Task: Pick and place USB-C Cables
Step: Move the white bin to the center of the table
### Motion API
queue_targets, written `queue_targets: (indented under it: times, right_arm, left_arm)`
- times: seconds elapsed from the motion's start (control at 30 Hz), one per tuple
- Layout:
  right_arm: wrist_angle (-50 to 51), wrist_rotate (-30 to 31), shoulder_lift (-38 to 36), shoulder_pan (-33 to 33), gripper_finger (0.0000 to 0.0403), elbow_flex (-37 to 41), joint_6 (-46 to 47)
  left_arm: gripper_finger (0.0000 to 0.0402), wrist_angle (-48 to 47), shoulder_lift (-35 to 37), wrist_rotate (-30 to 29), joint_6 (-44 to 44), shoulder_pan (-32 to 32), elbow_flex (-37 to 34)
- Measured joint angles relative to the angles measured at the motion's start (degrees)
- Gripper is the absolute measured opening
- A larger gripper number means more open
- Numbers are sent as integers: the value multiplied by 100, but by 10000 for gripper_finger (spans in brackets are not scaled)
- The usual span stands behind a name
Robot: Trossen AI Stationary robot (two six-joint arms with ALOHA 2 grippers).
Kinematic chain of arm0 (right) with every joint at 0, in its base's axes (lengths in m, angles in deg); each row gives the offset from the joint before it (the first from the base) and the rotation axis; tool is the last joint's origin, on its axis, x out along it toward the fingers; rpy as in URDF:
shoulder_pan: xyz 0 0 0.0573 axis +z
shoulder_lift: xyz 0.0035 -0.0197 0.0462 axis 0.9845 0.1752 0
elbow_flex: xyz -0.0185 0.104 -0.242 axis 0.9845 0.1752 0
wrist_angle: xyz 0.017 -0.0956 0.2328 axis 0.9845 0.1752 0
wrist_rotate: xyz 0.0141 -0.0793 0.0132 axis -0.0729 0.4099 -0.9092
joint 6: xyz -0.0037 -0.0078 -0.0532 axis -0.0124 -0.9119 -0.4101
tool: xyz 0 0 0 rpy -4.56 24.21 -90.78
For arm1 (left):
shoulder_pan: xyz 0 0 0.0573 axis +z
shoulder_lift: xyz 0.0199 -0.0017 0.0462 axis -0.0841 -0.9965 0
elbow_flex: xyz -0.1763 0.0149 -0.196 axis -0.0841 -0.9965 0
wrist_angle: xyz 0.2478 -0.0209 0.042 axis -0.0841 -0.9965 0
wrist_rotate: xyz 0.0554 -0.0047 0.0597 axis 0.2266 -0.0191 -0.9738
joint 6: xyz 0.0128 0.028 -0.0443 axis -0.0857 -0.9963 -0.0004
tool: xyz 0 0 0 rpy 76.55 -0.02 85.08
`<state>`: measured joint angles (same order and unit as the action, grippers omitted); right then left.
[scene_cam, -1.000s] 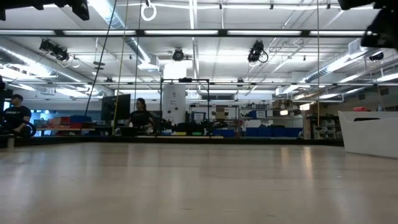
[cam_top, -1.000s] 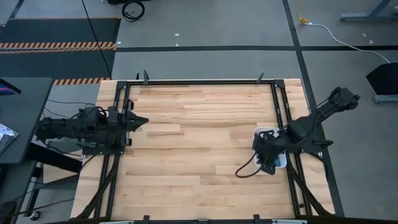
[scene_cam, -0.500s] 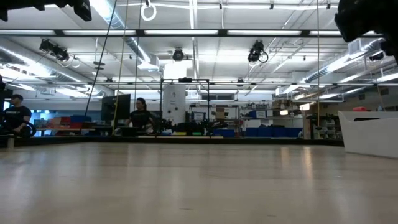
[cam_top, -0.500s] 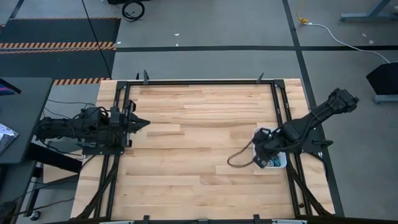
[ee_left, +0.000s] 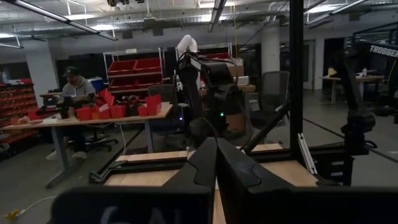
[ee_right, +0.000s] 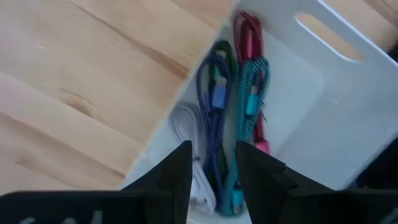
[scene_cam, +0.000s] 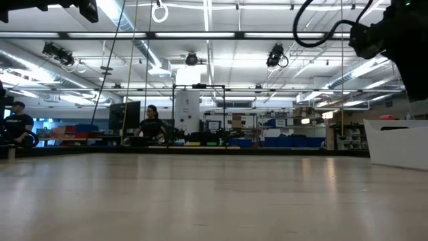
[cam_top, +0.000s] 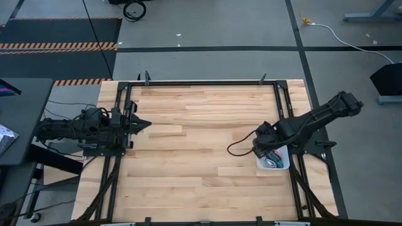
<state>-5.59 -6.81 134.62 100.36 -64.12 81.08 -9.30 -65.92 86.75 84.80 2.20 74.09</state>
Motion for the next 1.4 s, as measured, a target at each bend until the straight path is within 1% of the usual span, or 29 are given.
queue_targets:
  times: [0.3,0.6,0.9,1.17,1.3,1.4]
  right_arm:
    - [-327,39,722,-260,130,6,-348]
    - [-1089,36,1314,-298,130,9,-430]
    - [-1098,79,1623,-448,130,45,-719]
    - [-1460,39,1758,-521,128,431,-1021]
    - [-1640,85,1806,-587,111,456,-1382]
    - [-1806,147,1804,-632,77,455,-1639]
  left_arm:
    - [16,-46,0,0,60,0,0]
    - [16,-116,0,0,126,-1,0]
    - [16,-120,0,0,124,-1,0]
    - [16,-177,0,2,126,-1,0]
    - [16,-197,0,2,128,-1,0]
    - [16,-197,0,0,128,-1,0]
